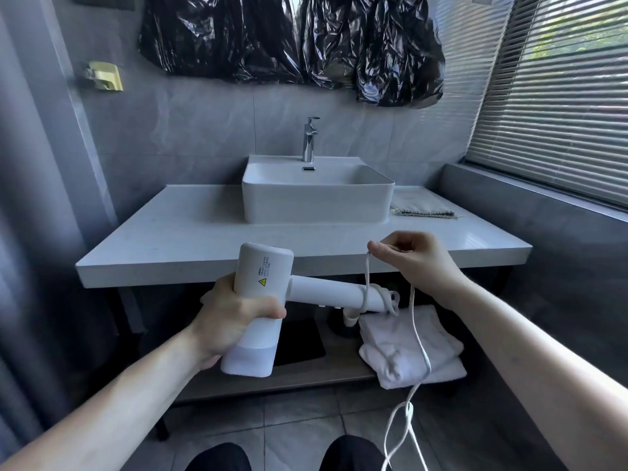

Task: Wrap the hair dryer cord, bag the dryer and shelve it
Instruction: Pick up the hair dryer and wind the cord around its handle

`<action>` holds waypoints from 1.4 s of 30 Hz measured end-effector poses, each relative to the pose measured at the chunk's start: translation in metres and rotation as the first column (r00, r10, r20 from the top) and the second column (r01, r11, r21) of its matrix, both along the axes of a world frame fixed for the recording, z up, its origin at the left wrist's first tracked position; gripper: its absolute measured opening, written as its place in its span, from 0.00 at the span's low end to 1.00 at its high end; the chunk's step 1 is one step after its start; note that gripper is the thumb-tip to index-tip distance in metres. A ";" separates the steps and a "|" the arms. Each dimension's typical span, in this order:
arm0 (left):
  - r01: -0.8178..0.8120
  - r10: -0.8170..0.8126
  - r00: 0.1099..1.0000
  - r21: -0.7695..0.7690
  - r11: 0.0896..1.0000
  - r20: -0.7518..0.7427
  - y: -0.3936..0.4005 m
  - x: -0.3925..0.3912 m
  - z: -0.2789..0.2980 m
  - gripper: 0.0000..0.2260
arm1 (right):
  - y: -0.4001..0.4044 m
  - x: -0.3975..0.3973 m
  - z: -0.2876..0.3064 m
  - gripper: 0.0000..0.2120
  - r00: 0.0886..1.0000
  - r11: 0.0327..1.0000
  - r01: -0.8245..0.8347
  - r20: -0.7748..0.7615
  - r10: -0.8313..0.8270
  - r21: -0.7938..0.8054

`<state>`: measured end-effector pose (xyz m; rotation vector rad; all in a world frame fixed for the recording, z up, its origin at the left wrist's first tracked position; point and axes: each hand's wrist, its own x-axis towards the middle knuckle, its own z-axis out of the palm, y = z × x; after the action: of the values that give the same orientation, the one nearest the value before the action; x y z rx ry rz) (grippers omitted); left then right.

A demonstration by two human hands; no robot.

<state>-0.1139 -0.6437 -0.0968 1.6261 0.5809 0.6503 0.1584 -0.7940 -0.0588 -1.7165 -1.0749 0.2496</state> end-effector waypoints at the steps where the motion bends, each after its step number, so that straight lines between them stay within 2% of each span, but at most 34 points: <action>1: 0.006 -0.006 1.000 -0.022 1.000 0.012 -0.001 -0.001 0.002 0.25 | 0.000 0.003 0.001 0.13 0.997 0.999 -0.029 -0.070 0.028 -0.021; 4: 0.047 -0.045 0.999 -0.095 0.994 0.027 -0.004 -0.003 0.005 0.27 | 0.000 0.011 -0.002 0.12 0.971 0.989 -0.137 -0.205 0.123 -0.056; 7: 0.102 -0.091 0.994 -0.199 0.975 0.064 -0.009 -0.002 0.007 0.23 | 0.000 0.011 -0.010 0.14 0.912 0.969 -0.248 -0.338 0.235 0.003; 10: 0.102 -0.083 0.993 -0.277 0.955 0.078 -0.010 -0.001 0.006 0.23 | 0.003 0.008 -0.024 0.22 0.832 0.945 -0.321 -0.459 0.311 0.058; 11: 0.095 -0.076 0.994 -0.292 0.952 0.078 -0.009 -0.001 0.006 0.23 | 0.004 0.005 -0.028 0.25 0.814 0.949 -0.305 -0.496 0.302 0.078; 14: 0.063 -0.037 0.995 -0.312 0.948 0.091 -0.007 0.000 0.007 0.23 | 0.006 -0.005 -0.044 0.18 0.812 0.972 -0.217 -0.536 0.231 0.090; 18: 0.027 0.005 0.995 -0.313 0.949 0.100 -0.006 0.001 0.009 0.23 | 0.007 -0.024 -0.064 0.16 0.814 0.982 -0.182 -0.553 0.178 0.048; 24: -0.061 0.111 0.985 -0.329 0.942 0.133 -0.003 0.004 0.014 0.25 | 0.005 -0.044 -0.094 0.23 0.913 0.981 -0.187 -0.376 0.157 -0.044; 29: -0.189 0.229 0.969 -0.315 0.930 0.095 0.006 0.006 0.017 0.17 | -0.007 -0.057 -0.093 0.23 0.972 0.981 -0.172 -0.175 0.154 -0.094; 35: -0.226 0.272 0.959 -0.355 0.907 0.084 0.013 0.006 0.012 0.15 | -0.021 -0.070 -0.077 0.22 0.977 0.970 -0.202 -0.102 0.189 -0.138; 38: -0.264 0.310 0.948 -0.371 0.890 0.071 0.016 0.007 0.010 0.16 | -0.027 -0.081 -0.069 0.21 0.974 0.957 -0.223 0.001 0.227 -0.187; 42: -0.302 0.334 0.941 -0.320 0.898 0.050 0.017 0.007 0.003 0.14 | -0.031 -0.085 -0.062 0.17 0.973 0.956 -0.197 0.075 0.217 -0.219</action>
<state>-0.1070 -0.6268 -0.0937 1.2054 0.8390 0.8345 0.0731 -0.8254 -0.1210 -1.8177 -1.3438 0.4286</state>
